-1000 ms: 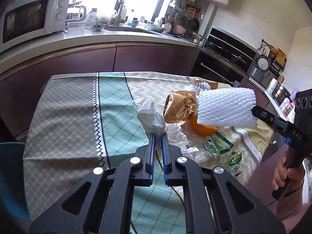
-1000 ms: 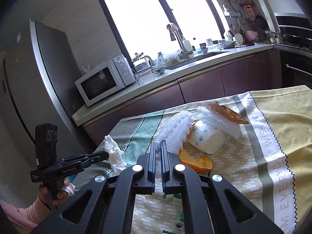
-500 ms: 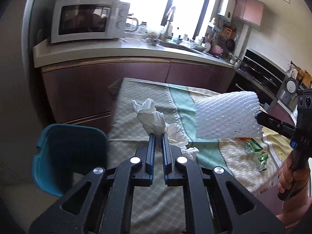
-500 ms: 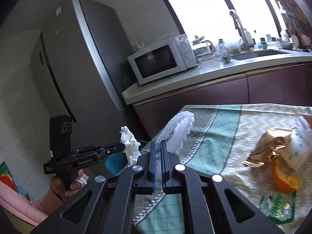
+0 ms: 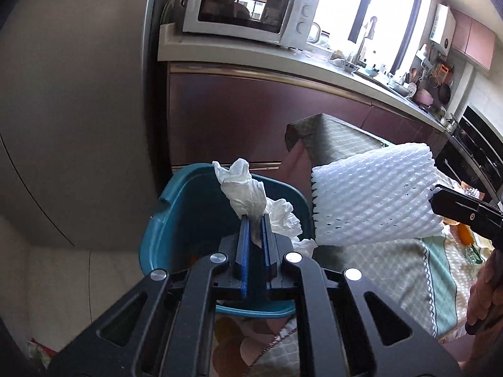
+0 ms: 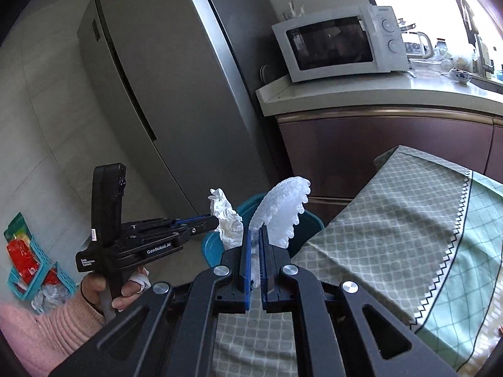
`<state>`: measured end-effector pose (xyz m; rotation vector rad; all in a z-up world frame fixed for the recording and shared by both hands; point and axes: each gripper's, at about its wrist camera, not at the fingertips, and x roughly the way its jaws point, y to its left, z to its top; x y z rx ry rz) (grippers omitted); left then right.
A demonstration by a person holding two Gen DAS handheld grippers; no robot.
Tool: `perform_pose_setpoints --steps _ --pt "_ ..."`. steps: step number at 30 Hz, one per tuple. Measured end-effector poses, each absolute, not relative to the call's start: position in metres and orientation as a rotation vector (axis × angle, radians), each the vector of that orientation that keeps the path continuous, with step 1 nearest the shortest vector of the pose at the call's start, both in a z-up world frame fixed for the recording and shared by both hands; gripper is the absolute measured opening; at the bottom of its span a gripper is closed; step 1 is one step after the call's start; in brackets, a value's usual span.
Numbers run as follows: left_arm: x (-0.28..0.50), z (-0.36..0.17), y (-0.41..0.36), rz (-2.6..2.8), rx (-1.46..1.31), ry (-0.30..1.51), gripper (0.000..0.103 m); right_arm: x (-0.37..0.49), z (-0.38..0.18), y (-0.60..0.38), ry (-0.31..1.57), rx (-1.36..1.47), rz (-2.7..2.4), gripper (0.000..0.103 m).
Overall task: Collect trash
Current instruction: 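Carry tissue and netting to the teal bin and open both tools, then move both tools back over the green snack wrappers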
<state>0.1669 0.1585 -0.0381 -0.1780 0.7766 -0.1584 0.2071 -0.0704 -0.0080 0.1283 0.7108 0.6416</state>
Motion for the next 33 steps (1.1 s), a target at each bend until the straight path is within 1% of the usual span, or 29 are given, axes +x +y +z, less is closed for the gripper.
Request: perform_pose_setpoints --steps 11,18,22,29,32,33 --pt "0.209 -0.097 0.160 -0.093 -0.177 0.905 0.008 0.263 -0.052 -0.017 0.895 0.087 0.606 0.004" --pt "0.227 -0.121 0.151 -0.075 -0.170 0.951 0.010 0.277 -0.065 -0.004 0.949 0.081 0.577 0.010" --pt "0.232 -0.125 0.149 -0.069 -0.176 0.954 0.011 0.277 -0.067 -0.005 0.952 0.082 0.569 0.021" --pt "0.222 -0.111 0.142 -0.102 -0.195 0.904 0.013 0.260 -0.055 -0.022 0.904 0.082 0.572 0.021" --pt "0.213 -0.095 0.133 -0.140 -0.193 0.866 0.013 0.243 -0.044 -0.031 0.862 0.084 0.590 0.024" --pt "0.207 -0.089 0.131 -0.156 -0.191 0.849 0.014 0.237 -0.040 -0.036 0.848 0.089 0.595 0.027"
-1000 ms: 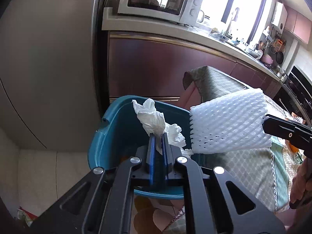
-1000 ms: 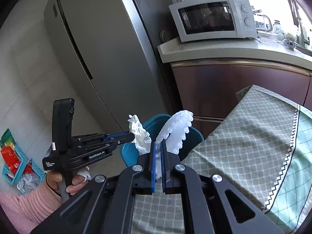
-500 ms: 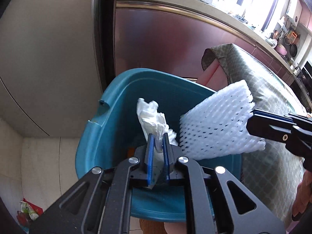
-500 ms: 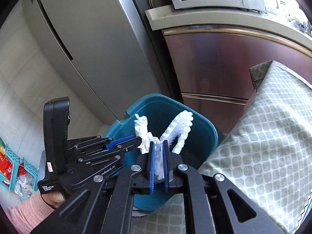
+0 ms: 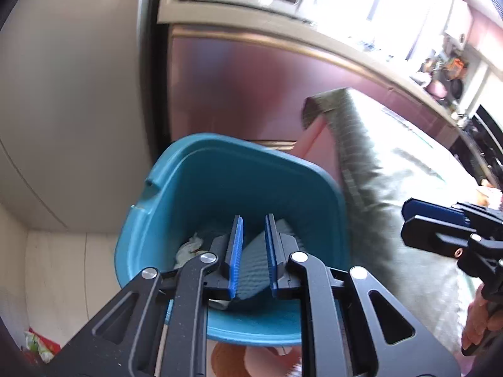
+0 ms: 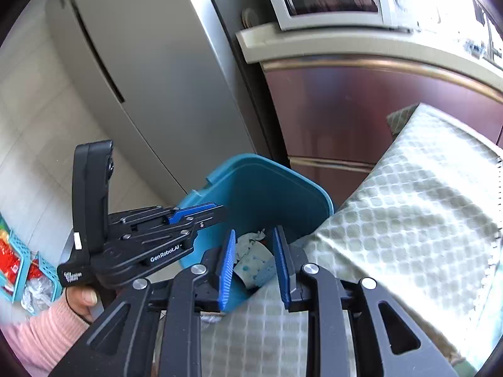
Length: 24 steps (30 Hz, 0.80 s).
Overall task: Collect trash
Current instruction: 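Move both tools back over the green snack wrappers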
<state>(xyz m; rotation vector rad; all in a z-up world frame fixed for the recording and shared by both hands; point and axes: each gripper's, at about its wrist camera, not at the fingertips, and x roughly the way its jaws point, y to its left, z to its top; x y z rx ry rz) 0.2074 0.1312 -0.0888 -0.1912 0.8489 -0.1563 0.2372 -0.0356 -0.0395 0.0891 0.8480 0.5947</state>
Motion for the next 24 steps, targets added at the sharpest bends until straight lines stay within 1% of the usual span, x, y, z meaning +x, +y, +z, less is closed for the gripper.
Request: perform_pose_setpoints --steps 4,6,9,13,20,24 --pt "0.188 -0.057 0.110 -0.227 -0.165 0.766 0.020 0.207 -0.022 -0.062 0.781 0.117 0.599 0.031" --pt "0.180 -0.043 0.095 -0.268 -0.145 0.730 0.021 0.188 -0.014 -0.083 0.745 0.138 0.584 0.034" --pt "0.168 -0.027 0.070 -0.337 -0.115 0.691 0.026 0.161 -0.006 -0.119 0.705 0.181 0.529 0.036" --pt "0.152 -0.013 0.032 -0.453 -0.089 0.679 0.027 0.122 -0.002 -0.173 0.670 0.232 0.398 0.037" --pt "0.128 -0.012 -0.052 -0.643 -0.030 0.700 0.028 0.048 -0.004 -0.262 0.644 0.303 0.125 0.040" --pt "0.114 -0.018 -0.102 -0.755 0.006 0.730 0.028 0.014 -0.013 -0.305 0.641 0.337 -0.008 0.043"
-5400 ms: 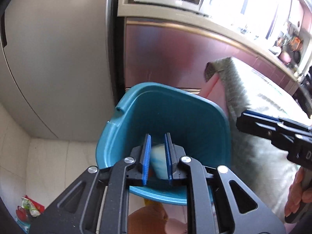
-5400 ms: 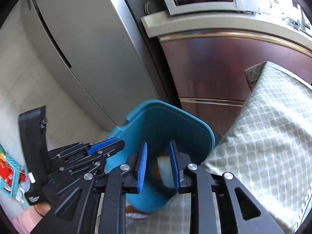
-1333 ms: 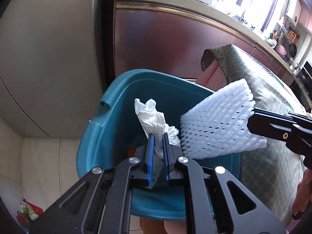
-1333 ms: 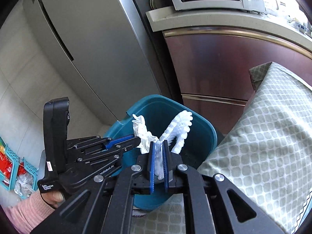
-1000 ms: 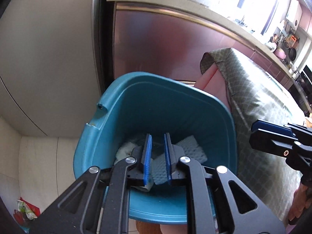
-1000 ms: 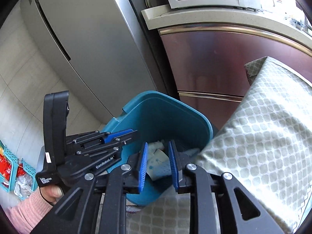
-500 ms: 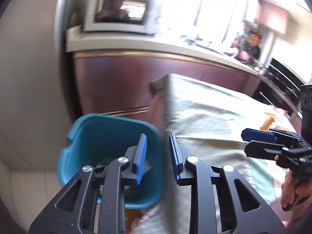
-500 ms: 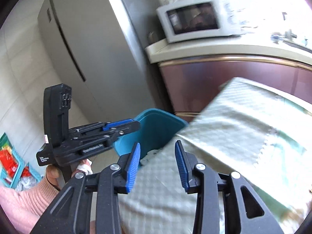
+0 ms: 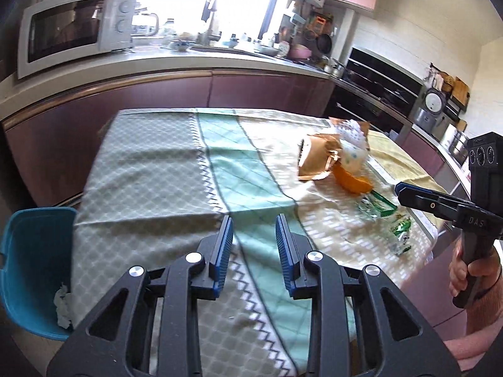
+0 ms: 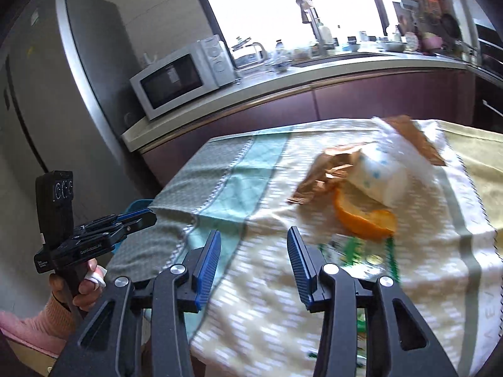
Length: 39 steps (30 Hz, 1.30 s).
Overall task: Collect trash
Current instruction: 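Move both tools back over the green snack wrappers, then grasp a green wrapper with the left tool while the right tool grasps another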
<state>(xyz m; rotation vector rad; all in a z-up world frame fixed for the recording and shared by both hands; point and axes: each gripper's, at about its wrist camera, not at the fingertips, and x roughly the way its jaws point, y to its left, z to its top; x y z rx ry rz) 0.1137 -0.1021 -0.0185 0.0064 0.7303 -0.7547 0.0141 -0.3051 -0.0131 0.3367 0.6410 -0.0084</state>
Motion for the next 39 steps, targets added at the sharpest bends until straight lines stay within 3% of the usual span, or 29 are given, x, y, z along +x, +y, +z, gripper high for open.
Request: perform_pose_setpoints --steps 9,14,16,23,31,33,39 --pt "0.101 -0.037 -0.218 -0.935 0.093 0.804 0.032 -0.023 -0.047 -0.351 0.696 0.405 -0.117 0.047" --pt "0.105 -0.046 -0.257 -0.986 0.104 0.861 0.034 -0.029 -0.060 -0.350 0.714 0.434 -0.097 0.051" --pt "0.106 -0.050 -0.270 -1.009 0.112 0.879 0.041 -0.031 -0.064 -0.351 0.716 0.449 -0.093 0.051" --pt "0.118 -0.068 -0.307 -1.007 0.112 0.959 0.041 -0.034 -0.077 -0.355 0.721 0.500 -0.063 0.049" --pt "0.132 -0.079 -0.319 -1.012 0.064 1.038 0.041 -0.037 -0.083 -0.359 0.720 0.531 -0.035 0.020" --pt "0.132 -0.080 -0.321 -1.020 0.060 1.048 0.034 -0.038 -0.083 -0.360 0.716 0.539 -0.022 0.013" --pt "0.130 -0.082 -0.322 -1.048 0.018 1.074 0.019 -0.038 -0.082 -0.360 0.709 0.537 -0.020 0.012"
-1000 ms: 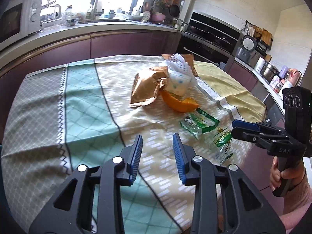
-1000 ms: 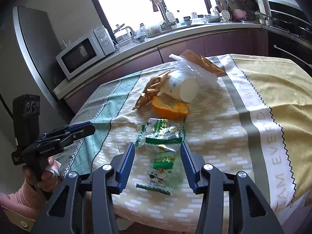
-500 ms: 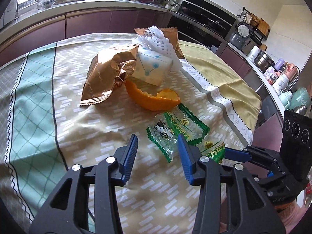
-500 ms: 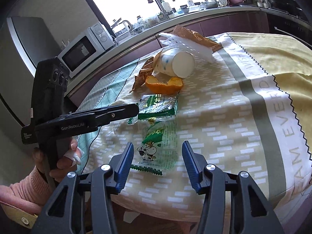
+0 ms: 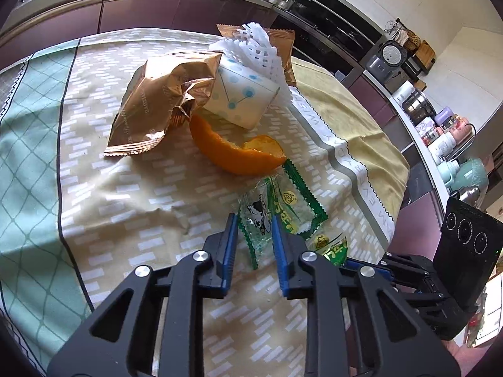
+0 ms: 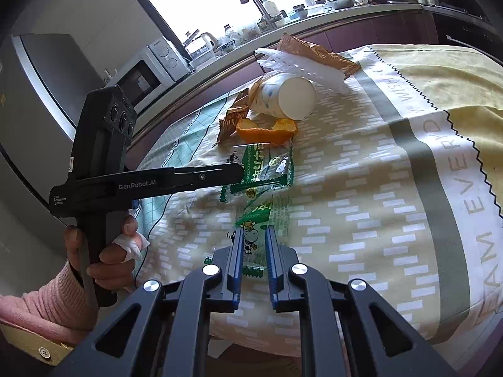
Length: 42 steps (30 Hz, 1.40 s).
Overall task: Collect trash
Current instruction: 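Grasp a green wrapper with the left tool while the right tool grasps another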
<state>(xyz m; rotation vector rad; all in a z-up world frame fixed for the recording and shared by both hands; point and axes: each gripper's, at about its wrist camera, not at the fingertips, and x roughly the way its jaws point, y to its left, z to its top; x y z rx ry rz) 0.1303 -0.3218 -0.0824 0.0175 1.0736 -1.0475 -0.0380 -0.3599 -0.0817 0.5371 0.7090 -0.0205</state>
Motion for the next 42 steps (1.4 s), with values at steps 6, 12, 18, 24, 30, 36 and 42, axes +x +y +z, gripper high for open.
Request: perform_pose_setpoints --steps 6,12,18,24,30,36,42 --pt "0.123 -0.071 -0.310 -1.044 0.011 1.034 0.010 -0.039 -0.075 -0.357 0.698 0.528 -0.005 0.006" --pt "0.119 -0.053 -0.275 -1.016 0.000 0.969 0.009 -0.035 -0.067 -0.348 0.687 0.502 0.016 0.004" --pt "0.119 -0.037 -0.226 -0.953 -0.029 0.906 0.009 -0.028 -0.060 -0.338 0.681 0.493 0.049 0.004" --pt "0.118 -0.028 -0.172 -0.865 -0.040 0.861 0.009 -0.013 -0.052 -0.321 0.676 0.460 0.103 0.001" --pt "0.111 -0.022 -0.125 -0.771 -0.033 0.822 0.009 0.007 -0.048 -0.302 0.680 0.442 0.164 0.001" --pt "0.105 -0.014 -0.086 -0.707 -0.055 0.783 0.009 0.024 -0.043 -0.283 0.679 0.416 0.209 0.001" --pt "0.108 -0.015 -0.071 -0.703 -0.084 0.795 0.009 0.013 -0.046 -0.305 0.675 0.442 0.091 0.006"
